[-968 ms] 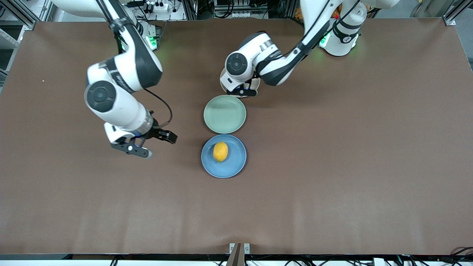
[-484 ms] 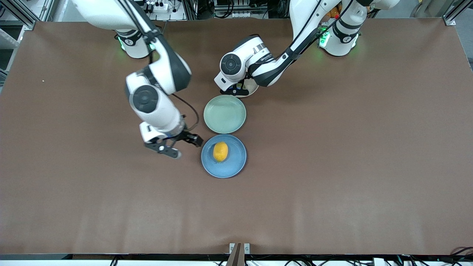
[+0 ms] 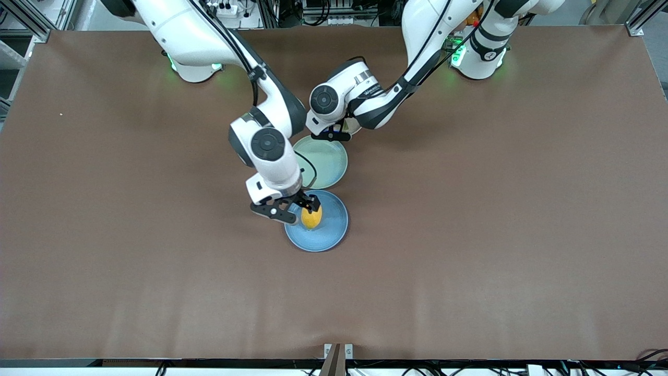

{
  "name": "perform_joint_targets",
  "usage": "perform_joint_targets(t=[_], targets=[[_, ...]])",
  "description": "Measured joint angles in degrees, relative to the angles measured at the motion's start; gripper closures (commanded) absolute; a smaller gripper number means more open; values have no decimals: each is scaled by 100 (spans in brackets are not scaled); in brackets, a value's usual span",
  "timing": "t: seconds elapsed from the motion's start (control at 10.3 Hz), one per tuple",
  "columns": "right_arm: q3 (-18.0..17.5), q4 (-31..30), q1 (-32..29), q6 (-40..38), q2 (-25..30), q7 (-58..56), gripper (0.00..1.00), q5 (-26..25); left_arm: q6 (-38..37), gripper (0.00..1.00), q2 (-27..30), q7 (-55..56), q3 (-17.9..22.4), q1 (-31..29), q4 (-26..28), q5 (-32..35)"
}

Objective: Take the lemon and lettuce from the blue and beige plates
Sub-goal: 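Lower both grippers and close them on the lettuce and the lemon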

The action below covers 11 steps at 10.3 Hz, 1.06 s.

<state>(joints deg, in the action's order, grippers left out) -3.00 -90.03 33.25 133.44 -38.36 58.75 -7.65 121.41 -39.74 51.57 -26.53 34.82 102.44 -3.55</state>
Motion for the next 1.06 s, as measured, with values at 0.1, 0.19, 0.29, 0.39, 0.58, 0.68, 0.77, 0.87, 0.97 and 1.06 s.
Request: perform_joint_targets(t=[0.1, 0.19, 0.29, 0.39, 0.58, 0.68, 0.77, 0.87, 0.97, 1.06], targets=[[-1, 124, 67, 103, -217, 181, 0, -277, 1, 99, -51, 0, 70, 81, -53, 4], [-1, 235, 138, 134, -390, 282, 0, -393, 1, 100, -74, 0, 131, 146, -79, 6], [5, 316, 161, 146, -511, 294, 0, -431, 16, 100, -85, 0, 167, 182, -64, 8], [5, 389, 167, 147, -602, 294, 0, -466, 19, 100, -92, 0, 187, 199, -63, 9], [7, 539, 186, 149, -752, 293, 0, -483, 22, 100, -91, 0, 198, 205, -59, 11], [7, 580, 199, 150, -816, 292, 0, -490, 30, 100, -91, 0, 198, 211, -54, 13], [10, 620, 218, 151, -896, 290, 0, -518, 34, 100, -89, 6, 197, 217, -51, 15], [11, 666, 237, 155, -981, 290, 12, -582, 34, 100, -80, 44, 198, 220, -51, 18], [11, 705, 261, 162, -1065, 290, 45, -614, 8, 100, -55, 78, 197, 220, -50, 18], [8, 737, 266, 168, -1101, 288, 73, -615, -66, 100, -39, 100, 200, 213, -36, 18]])
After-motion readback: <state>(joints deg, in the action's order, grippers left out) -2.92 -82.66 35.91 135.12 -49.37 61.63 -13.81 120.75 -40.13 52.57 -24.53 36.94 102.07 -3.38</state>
